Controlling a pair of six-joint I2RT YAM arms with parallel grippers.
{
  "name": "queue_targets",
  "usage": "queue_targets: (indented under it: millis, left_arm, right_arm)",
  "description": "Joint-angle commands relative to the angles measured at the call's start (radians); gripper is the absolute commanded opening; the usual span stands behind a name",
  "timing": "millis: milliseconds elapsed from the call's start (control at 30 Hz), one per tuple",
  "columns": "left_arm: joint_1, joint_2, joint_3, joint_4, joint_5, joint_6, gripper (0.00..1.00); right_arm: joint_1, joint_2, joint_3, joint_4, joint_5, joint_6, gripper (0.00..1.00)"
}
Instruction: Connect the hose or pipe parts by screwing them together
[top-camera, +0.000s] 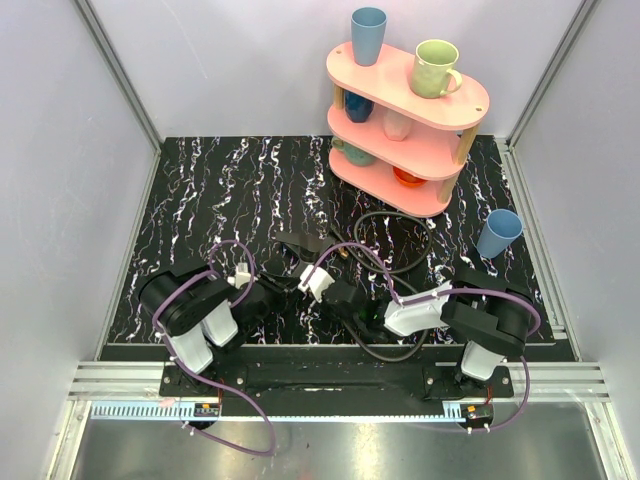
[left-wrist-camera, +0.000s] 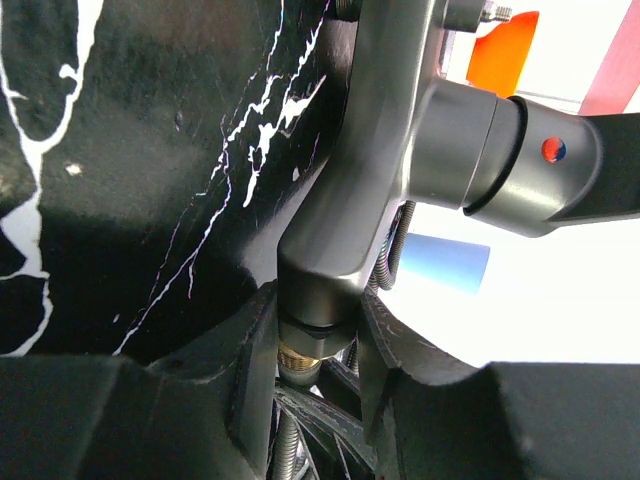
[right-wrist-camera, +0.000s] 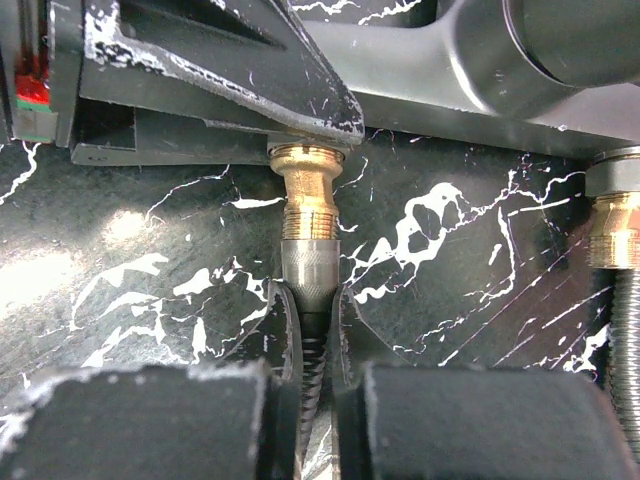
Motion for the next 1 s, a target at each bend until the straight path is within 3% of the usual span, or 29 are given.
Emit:
queue_targets:
  millis: [0,333,667,833,967]
  left_arm:
    - [-0.013,-0.028,-0.18,0.384,0.046,-0.029,0.0]
    - [-0.037,-0.054,-0.194,0.386,0.021,-0.018,0.0]
    - [-0.057,-0.091,-0.197,0.384,0.015,-0.032,0.0]
    - [-0.065,-0.1,-0.197,0.384,0.015,-0.035,0.0]
    - [-0.07,-0.128,-0.202,0.386,0.012,-0.029,0.0]
  right_arm:
    - [-0.013,0.016,0.037,0.08,0.035,0.031,0.0]
    - [-0.19,-0.019,0.001,0.237,-0.479,0.256,0.0]
    - [-0.286,0.029,-0.066,0.484,-0.754,0.419,0.0]
    - [-0.341,0.096,-0.081,0.708,-0.922,0.583,0.0]
    - [-0.363,0.142,-0.063,0.733,-0.941,0.621,0.0]
